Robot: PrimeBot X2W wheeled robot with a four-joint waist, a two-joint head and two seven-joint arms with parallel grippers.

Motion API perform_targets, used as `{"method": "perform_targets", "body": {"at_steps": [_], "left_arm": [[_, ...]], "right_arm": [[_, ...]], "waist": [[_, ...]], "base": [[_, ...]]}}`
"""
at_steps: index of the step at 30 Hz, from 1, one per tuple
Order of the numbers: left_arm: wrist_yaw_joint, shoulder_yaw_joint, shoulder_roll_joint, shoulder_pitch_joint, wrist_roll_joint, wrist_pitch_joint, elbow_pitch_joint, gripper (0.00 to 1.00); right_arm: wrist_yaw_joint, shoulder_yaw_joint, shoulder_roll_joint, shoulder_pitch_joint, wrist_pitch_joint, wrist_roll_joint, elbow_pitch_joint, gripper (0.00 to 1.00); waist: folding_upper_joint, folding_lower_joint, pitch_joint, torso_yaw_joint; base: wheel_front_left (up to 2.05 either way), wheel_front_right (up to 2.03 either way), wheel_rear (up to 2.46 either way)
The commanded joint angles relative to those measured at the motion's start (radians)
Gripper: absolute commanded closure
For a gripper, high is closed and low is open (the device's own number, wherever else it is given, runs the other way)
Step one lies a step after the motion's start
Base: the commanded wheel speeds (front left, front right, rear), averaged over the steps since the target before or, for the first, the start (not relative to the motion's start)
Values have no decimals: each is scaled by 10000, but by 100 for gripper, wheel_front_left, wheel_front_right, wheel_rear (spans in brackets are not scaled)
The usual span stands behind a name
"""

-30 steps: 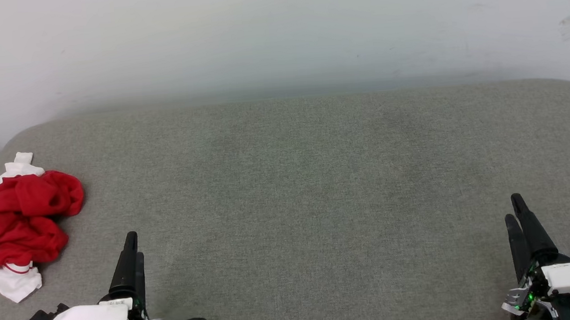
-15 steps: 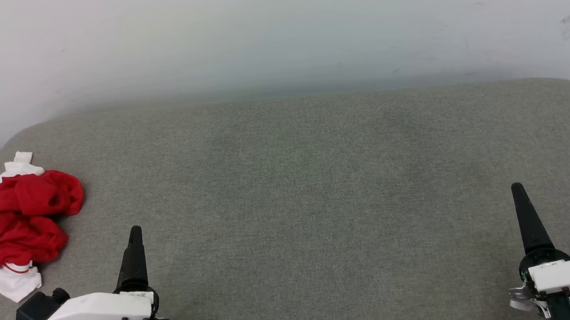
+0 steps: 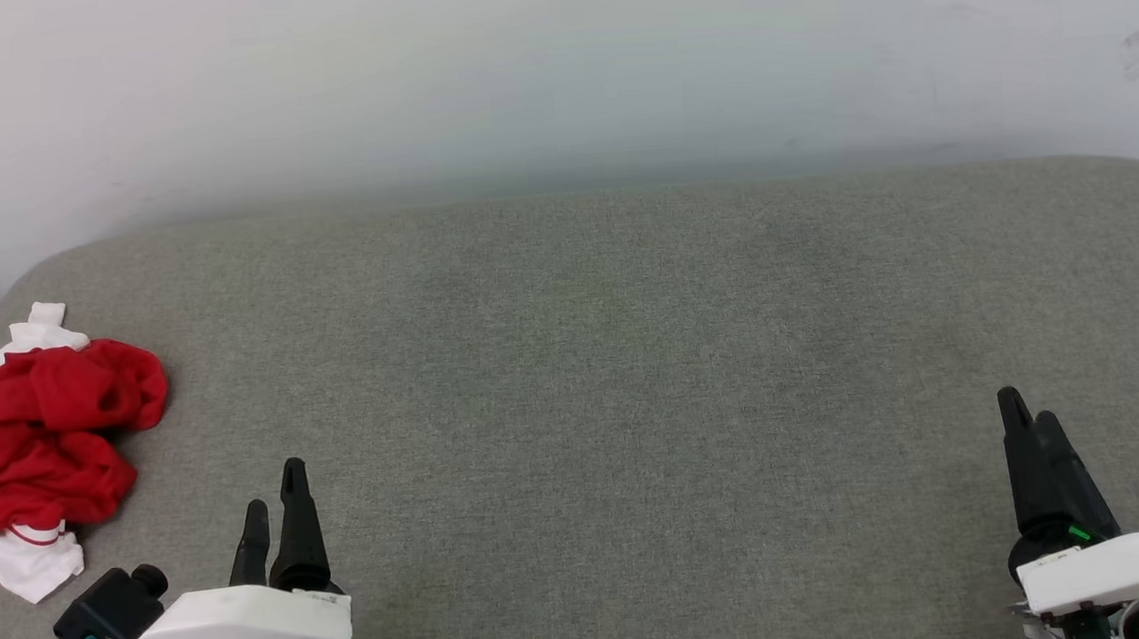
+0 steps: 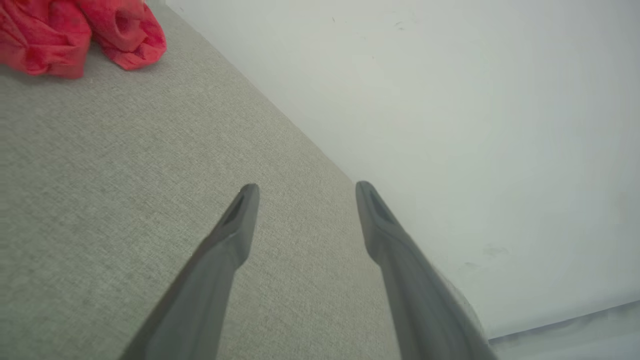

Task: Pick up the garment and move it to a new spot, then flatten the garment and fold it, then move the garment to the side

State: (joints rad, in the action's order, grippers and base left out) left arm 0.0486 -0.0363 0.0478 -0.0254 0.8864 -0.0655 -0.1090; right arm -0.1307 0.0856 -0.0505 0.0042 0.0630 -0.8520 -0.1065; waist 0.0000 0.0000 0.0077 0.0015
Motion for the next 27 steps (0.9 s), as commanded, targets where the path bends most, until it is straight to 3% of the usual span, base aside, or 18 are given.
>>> {"method": "perform_targets", "body": {"at_steps": [1,27], "left_arm": [[93,63,26,-25,-447,-110,188,0],[374,615,31,404,-3931,-875,549,0]], "right_arm": [[-1,-6,-9,-33,117,422,137,0],[0,-87,-4,466,889,3817,476,0]], "waist": [[0,0,-2,3],[0,0,-21,55]], "base": [[0,0,0],[0,0,0]]}}
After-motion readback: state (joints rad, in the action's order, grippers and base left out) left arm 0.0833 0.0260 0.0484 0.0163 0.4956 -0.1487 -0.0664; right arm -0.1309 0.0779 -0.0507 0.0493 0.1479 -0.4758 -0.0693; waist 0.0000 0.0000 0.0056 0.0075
